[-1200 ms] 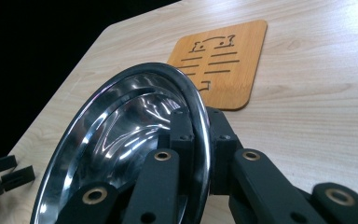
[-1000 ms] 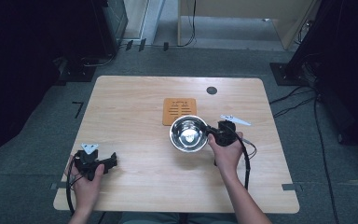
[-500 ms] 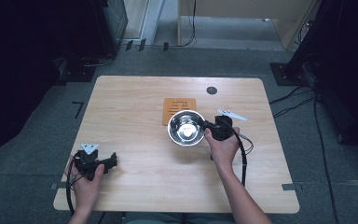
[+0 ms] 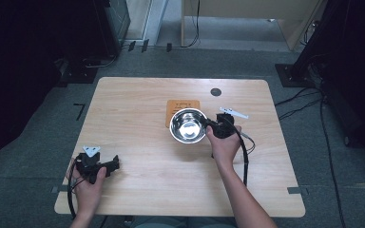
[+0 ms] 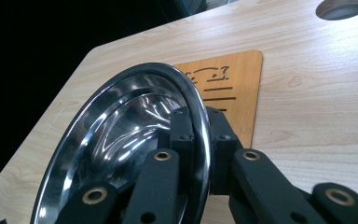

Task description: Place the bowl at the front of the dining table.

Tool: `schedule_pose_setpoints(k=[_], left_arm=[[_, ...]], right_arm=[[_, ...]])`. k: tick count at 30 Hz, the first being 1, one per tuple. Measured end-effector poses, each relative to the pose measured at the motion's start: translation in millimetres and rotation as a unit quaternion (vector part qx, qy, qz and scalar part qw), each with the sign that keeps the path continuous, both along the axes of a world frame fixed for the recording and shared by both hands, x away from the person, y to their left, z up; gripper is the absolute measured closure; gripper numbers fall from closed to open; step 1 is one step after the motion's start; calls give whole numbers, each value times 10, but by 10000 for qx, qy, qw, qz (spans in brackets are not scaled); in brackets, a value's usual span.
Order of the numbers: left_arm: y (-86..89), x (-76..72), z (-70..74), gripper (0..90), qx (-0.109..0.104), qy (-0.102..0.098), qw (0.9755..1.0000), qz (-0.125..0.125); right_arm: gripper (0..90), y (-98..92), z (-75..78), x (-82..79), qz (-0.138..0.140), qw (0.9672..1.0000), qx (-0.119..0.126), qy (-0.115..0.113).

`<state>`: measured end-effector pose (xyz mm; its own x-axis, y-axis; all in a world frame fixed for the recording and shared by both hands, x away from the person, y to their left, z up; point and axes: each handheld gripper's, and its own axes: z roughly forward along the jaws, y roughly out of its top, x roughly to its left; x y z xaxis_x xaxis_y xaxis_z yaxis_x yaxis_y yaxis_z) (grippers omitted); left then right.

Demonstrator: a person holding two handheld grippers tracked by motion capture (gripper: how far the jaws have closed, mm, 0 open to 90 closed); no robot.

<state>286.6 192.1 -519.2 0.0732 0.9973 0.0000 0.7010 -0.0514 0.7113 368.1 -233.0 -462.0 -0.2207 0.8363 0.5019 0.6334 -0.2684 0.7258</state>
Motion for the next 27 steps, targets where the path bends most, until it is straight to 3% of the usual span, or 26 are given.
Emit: schedule_pose_setpoints(k=[27], left_arm=[[0, 0, -1, 9, -1, -4, 10000, 1]], right_arm=[[845, 137, -38, 325, -283, 9995, -70, 95]])
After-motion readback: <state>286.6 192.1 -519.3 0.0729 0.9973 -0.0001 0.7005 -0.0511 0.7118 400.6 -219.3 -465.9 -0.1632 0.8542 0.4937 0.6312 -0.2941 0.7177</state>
